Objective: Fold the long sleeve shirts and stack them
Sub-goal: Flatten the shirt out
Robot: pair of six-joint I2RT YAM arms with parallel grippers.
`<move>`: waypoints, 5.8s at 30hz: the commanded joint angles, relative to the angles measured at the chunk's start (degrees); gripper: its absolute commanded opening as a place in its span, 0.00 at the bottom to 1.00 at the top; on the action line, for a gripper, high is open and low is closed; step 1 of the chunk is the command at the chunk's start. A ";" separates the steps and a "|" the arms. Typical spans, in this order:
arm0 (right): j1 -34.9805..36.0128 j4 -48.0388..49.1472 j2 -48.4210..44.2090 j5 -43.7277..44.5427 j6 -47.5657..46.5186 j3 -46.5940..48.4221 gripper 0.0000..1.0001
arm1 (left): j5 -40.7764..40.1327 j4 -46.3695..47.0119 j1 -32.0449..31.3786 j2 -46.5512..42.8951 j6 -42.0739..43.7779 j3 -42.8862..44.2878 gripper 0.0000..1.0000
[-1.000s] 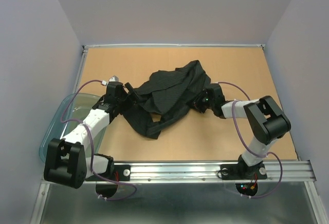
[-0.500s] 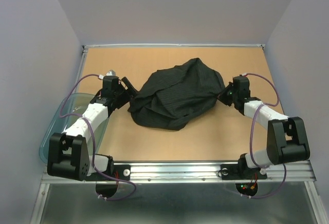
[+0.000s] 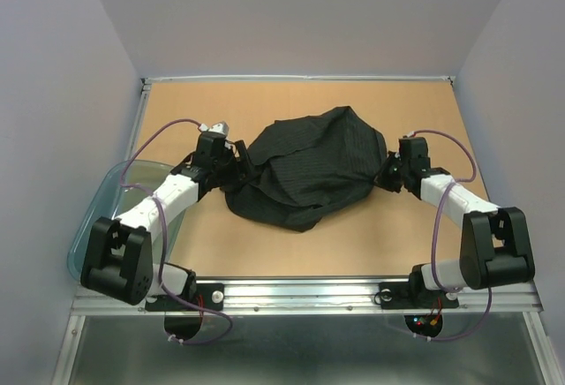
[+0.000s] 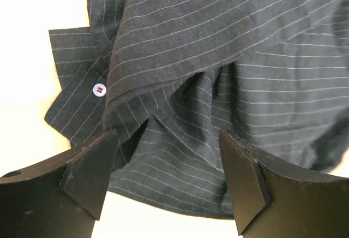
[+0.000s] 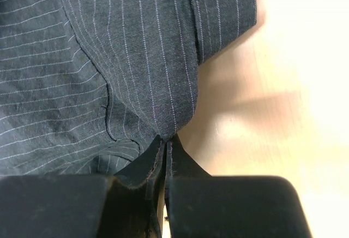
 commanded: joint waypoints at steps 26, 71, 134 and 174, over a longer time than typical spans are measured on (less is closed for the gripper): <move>-0.55 -2.99 -7.26 -3.44 -5.20 2.14 0.01 | -23.46 -5.32 -3.40 7.55 3.23 8.20 0.80; -0.64 -12.48 -14.64 0.06 -10.56 2.58 0.01 | -18.88 -6.21 -1.65 21.70 4.91 30.84 0.87; -2.13 -21.02 -6.93 22.04 -9.33 36.02 0.01 | -19.39 -4.60 13.03 14.72 -1.78 42.77 0.00; -3.36 -24.96 -29.09 -0.44 -12.31 9.69 0.74 | -0.43 -6.91 12.33 -24.29 0.95 0.81 0.84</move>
